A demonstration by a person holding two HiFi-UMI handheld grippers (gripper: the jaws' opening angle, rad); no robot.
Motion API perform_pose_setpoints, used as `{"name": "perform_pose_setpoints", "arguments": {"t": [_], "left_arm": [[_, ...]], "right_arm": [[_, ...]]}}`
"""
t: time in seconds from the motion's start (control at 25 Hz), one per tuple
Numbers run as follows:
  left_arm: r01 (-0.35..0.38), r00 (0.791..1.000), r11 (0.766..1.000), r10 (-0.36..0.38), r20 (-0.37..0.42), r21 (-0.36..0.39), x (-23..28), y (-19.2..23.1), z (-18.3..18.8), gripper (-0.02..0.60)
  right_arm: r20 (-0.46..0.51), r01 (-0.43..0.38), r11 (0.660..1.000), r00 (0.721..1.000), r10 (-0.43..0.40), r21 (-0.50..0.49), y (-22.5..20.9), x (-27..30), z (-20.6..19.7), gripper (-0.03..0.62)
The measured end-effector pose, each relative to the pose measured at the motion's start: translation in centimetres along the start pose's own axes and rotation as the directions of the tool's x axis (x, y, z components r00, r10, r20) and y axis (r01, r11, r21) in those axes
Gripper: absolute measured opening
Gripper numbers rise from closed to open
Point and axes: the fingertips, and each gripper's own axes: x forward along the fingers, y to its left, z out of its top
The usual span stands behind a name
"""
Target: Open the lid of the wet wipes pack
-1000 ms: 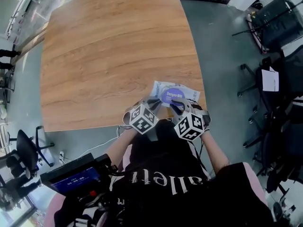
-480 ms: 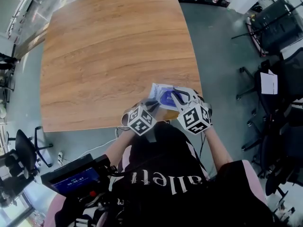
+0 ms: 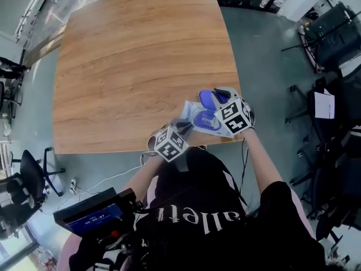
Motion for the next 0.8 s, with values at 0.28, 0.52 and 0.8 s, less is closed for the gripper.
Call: {"name": "perform_pose_setpoints", "arguments": {"t": [0.28, 0.52, 0.8], "left_arm": [[-0.007, 1.000, 1.000, 0.007, 0.001, -0.017, 0.0, 0.6, -0.2, 0.020], [-0.014, 1.000, 1.000, 0.014, -0.001, -0.026, -0.2, 0.4, -0.4, 0.020], [-0.037, 0.999, 0.999, 0.038, 0.029, -0.033, -1.1, -0.2, 0.4, 0.018]], "right_arm": [[-0.029, -0.002, 0.991, 1.000, 0.006, 0.131, -0.3, 1.9, -1.0, 0.046], [0.070, 0.001, 0.960, 0.997, -0.021, 0.278, 0.0, -1.7, 0.4, 0.048], [0.128, 0.013, 0.909, 0.989, -0.073, 0.416, 3.6, -8.0, -0.5, 0.046]]}}
